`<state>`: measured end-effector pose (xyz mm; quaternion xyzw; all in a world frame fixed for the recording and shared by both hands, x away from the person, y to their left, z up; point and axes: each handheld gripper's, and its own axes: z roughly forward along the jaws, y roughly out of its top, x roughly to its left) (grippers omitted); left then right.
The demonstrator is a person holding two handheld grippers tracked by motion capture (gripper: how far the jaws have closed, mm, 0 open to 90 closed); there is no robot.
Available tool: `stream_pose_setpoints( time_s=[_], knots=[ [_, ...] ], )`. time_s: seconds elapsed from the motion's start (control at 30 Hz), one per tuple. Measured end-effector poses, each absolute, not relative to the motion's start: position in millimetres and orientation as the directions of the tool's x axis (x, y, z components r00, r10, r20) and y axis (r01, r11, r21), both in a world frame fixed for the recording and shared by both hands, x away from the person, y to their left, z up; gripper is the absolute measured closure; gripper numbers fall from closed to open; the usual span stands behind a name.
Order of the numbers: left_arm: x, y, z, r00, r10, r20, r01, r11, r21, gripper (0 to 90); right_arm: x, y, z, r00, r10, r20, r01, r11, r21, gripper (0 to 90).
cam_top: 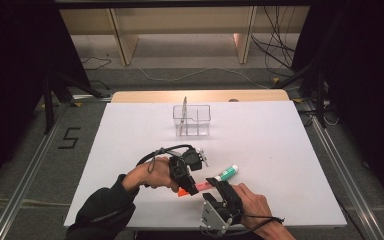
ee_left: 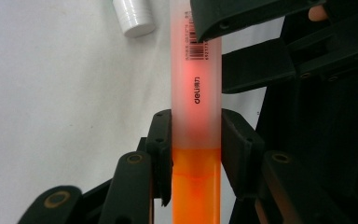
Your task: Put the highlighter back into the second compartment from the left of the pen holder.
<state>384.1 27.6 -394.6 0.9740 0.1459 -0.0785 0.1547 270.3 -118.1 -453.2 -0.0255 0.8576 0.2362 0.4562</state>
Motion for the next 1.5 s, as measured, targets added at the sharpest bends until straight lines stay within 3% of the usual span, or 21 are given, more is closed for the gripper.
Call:
stream_pose_setpoints(
  time_s=[0.63, 1.1, 1.5],
  knots=[
    [384, 25, -394, 0.942, 0.249, -0.225, 0.306, -0.912, 0.274, 66.3, 267, -112, -460, -0.511, 0.088, -0.855, -0.312, 0.908, 0.280, 62.8],
    [384, 25, -392, 0.938, 0.244, -0.247, 0.310, -0.910, 0.276, 66.2, 264, -108, -463, -0.491, 0.069, -0.869, -0.325, 0.910, 0.256, 70.4],
    [385, 24, -395, 0.931, 0.251, -0.266, 0.320, -0.911, 0.261, 66.0, 262, -108, -468, -0.444, -0.014, -0.896, -0.377, 0.910, 0.173, 75.4]
  ],
)
